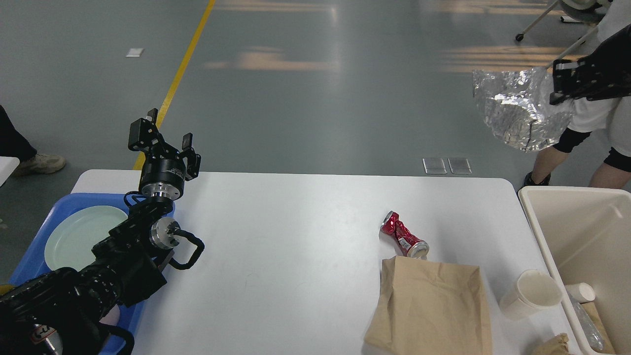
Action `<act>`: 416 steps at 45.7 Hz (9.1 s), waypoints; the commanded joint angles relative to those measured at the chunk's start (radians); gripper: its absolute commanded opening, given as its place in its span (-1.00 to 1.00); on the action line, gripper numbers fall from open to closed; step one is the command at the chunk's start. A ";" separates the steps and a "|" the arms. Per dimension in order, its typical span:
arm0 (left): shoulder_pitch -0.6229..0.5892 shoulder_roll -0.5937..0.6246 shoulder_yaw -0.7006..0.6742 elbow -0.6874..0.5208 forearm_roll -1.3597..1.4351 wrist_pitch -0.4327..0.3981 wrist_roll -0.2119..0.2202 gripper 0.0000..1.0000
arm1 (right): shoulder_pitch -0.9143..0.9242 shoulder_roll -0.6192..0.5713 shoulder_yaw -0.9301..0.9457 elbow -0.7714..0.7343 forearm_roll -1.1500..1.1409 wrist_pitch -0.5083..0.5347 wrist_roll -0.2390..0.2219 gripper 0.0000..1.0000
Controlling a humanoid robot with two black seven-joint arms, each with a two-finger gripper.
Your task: Tidy desktop
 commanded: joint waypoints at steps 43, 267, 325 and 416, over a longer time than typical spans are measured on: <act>0.000 0.000 0.000 0.000 0.000 0.000 0.000 0.93 | -0.599 -0.481 0.125 -0.029 0.035 -0.822 -0.002 -1.00; 0.000 0.000 0.000 0.000 0.000 0.000 0.000 0.93 | -0.519 0.636 0.123 -0.021 -0.646 -0.552 0.000 1.00; 0.000 0.000 0.000 0.000 0.000 0.000 0.000 0.93 | -0.673 0.587 0.090 -0.069 -0.445 -0.589 -0.068 0.20; 0.000 0.000 0.000 0.000 0.000 0.000 0.000 0.93 | 0.112 0.432 0.138 0.138 -0.134 0.018 -0.074 -1.00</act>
